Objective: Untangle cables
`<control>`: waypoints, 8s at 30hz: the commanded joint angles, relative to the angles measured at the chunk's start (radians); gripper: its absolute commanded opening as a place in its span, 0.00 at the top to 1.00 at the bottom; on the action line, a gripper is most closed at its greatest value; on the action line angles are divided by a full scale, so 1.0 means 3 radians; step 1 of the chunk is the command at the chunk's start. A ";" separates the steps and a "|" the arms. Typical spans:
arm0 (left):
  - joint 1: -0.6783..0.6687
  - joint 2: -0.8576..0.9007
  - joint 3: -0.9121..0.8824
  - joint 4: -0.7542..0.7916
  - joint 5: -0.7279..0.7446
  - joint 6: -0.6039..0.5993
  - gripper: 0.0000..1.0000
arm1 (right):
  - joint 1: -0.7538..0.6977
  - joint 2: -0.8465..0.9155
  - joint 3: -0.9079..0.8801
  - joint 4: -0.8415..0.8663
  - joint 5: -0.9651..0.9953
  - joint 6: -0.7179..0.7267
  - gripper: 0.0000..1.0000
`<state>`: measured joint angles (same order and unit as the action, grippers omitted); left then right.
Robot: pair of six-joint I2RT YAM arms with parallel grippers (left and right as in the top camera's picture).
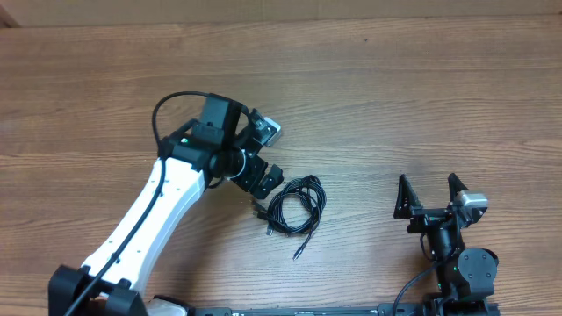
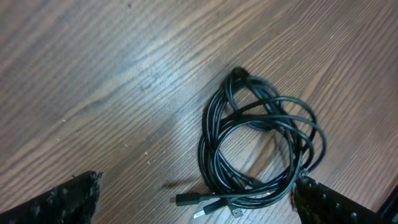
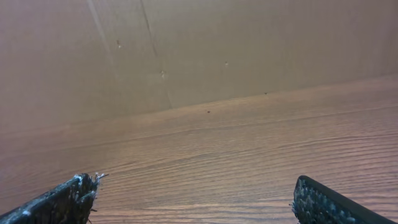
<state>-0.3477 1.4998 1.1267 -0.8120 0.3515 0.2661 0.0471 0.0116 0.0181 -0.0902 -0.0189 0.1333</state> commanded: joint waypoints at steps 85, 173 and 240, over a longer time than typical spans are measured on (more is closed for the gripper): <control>-0.0662 0.1312 0.0041 0.0267 -0.0909 -0.0417 0.96 | -0.0009 -0.0029 -0.0033 0.0019 0.0023 -0.0013 0.00; -0.0655 -0.0526 0.1184 -0.0121 0.1972 0.1287 0.96 | -0.0009 0.1858 0.3653 -0.2618 -0.2976 0.0355 0.00; -0.0942 -0.0398 0.1183 0.0481 0.1862 -0.1464 0.00 | -0.0009 0.1873 0.3647 -0.2736 -0.0835 0.1141 0.96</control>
<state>-0.6102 1.3804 1.4563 -0.6659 0.9199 -0.0513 0.0471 0.5743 1.0939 -0.9295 -0.2836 0.4683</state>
